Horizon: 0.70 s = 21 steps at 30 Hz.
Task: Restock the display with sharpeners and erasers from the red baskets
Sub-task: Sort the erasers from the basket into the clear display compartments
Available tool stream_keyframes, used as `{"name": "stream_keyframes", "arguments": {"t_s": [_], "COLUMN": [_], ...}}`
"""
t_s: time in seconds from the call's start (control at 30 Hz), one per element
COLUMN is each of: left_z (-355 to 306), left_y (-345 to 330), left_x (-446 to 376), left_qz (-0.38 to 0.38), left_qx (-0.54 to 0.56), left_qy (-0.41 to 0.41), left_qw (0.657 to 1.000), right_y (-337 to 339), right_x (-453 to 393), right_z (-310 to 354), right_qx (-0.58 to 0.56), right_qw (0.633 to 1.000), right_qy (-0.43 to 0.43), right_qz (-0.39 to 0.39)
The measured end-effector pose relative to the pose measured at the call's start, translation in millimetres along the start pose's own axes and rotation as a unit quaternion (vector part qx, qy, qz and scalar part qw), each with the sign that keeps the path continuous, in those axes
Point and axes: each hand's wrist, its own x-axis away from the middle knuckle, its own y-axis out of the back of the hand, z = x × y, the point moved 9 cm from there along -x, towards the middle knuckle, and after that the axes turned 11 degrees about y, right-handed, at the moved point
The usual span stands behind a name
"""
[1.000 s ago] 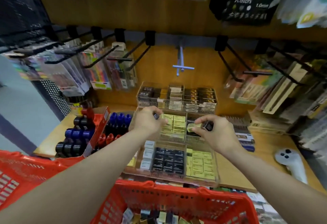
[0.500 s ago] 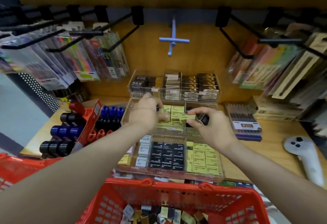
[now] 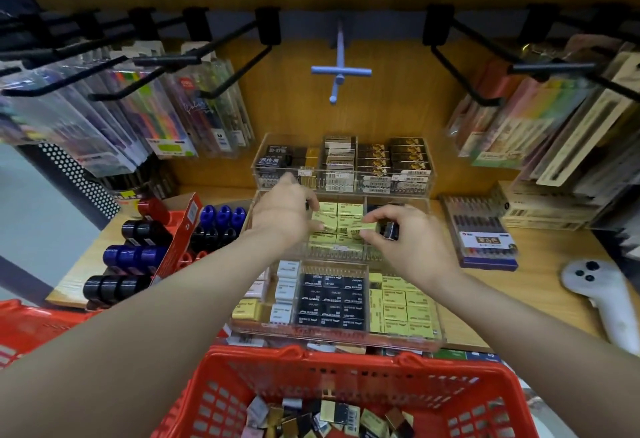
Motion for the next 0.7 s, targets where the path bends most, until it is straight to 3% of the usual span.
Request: {"name": "stream_keyframes", "arguments": {"t_s": [0.17,0.27,0.33,0.4,0.7], "left_z": [-14,-1,16,33,58], "left_y": [-6,-13,-18,-19,-3], "left_x": [0,1,7,14,28], "left_qz": [0.008,0.050,0.099,0.133,0.130], "left_qx": [-0.070,0.071,0.245,0.343,0.412], "left_qy": [-0.017,0.014,0.046,0.071,0.033], "left_qw": [0.997,0.996,0.963,0.927,0.901], "right_y": [-4,-6,-13,-27,-58], "right_x": [-8,-13,-19,-26,-40], "right_z": [-2,9,21,34,53], "right_qx": [0.109,0.130,0.122,0.114,0.116], "right_qw": [0.989,0.983,0.982,0.979,0.973], "right_qy": [0.004,0.032,0.050,0.066,0.062], "right_qz": [0.104,0.124,0.135,0.152,0.191]}}
